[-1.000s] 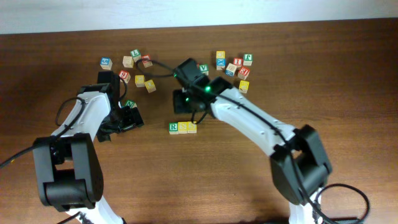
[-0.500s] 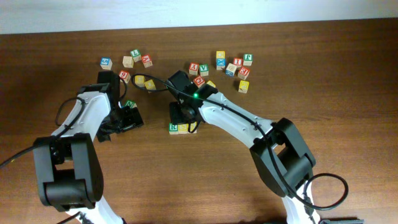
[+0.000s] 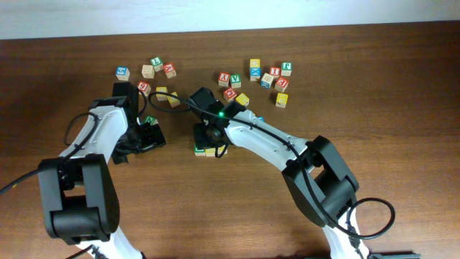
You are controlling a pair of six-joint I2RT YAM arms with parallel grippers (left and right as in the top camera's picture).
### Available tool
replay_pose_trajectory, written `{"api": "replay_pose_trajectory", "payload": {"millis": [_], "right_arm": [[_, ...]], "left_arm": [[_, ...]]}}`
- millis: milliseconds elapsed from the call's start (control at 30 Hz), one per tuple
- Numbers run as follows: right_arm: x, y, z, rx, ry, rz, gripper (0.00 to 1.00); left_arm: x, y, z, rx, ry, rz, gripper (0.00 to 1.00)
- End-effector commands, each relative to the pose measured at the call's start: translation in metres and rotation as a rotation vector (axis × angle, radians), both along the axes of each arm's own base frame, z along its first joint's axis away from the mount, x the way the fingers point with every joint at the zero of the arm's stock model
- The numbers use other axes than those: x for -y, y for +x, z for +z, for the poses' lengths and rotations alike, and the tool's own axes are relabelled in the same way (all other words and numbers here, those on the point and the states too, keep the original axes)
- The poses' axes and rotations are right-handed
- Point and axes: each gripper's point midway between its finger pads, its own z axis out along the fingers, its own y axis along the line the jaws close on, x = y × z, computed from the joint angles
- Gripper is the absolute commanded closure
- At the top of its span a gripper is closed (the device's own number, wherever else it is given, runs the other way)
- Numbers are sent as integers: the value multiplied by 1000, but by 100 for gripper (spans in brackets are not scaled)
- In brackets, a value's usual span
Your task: Spell out RSS
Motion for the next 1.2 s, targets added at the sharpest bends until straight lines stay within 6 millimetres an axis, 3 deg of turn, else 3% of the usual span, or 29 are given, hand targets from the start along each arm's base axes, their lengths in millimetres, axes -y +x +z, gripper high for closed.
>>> {"api": "replay_pose_trajectory", "payload": {"millis": [0, 267, 433, 600, 700, 833, 1033, 1167], "right_arm": [[6, 5, -5, 17, -34, -20, 96], [26, 21, 21, 13, -36, -71, 96], [41, 21, 33, -27, -64, -91, 96], [39, 17, 39, -73, -17, -63, 96], [54, 19, 51, -100, -39, -92, 96], [72, 19, 45, -137, -67, -124, 96], [66, 17, 17, -138, -62, -105, 96], [59, 14, 12, -132, -54, -88, 96]], "left_arm": [[-3, 4, 0, 1, 11, 12, 1], [-3, 4, 0, 1, 11, 12, 1], [-3, 4, 0, 1, 11, 12, 1], [-3, 4, 0, 1, 11, 12, 1], [-3, 4, 0, 1, 11, 12, 1], [-3, 4, 0, 1, 11, 12, 1], [-3, 4, 0, 1, 11, 12, 1], [-3, 4, 0, 1, 11, 12, 1]]}}
